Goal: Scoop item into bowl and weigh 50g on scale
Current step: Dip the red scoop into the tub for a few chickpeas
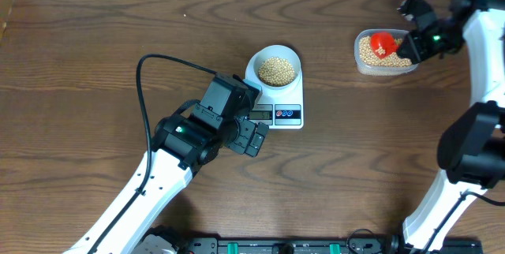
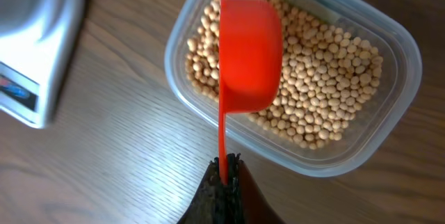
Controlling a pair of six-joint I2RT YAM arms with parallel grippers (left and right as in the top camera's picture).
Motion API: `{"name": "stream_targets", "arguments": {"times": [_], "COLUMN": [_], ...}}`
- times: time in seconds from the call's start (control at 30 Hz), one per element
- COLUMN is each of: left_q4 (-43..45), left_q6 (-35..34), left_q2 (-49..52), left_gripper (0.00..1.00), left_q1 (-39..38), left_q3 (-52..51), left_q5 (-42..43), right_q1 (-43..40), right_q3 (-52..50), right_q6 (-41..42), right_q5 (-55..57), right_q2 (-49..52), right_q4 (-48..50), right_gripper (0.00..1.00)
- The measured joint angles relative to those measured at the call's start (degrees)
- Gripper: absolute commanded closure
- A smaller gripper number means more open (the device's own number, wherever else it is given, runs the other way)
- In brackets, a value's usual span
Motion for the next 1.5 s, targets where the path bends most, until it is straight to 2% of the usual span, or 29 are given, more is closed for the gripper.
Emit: {"name": "stream_targets", "arguments": {"times": [0.33,0.67,1.27,1.5], "left_q4": [0.0,0.0,0.0,0.0], "left_q6": [0.0,0.0,0.0,0.0], "left_q2": [0.0,0.0,0.0,0.0], "left_gripper": [0.02,0.02,0.02,0.02], "left_q1": [0.0,0.0,0.0,0.0], "left_q3": [0.0,0.0,0.0,0.0], "left_q5": [0.0,0.0,0.0,0.0], "right_q1": [9.6,11.6,11.6,11.6], "right_q3": [0.0,0.0,0.0,0.0], "right_q6": [0.2,0.2,0.2,0.4], "right_q5": [18.7,25.9,27.3,21.1], "right_q2": [-0.4,-2.7,-2.7,-2.7], "right_q4": [2.2,1.9,2.2,8.2], "right_gripper": [0.99,0.99,0.99,0.99]}}
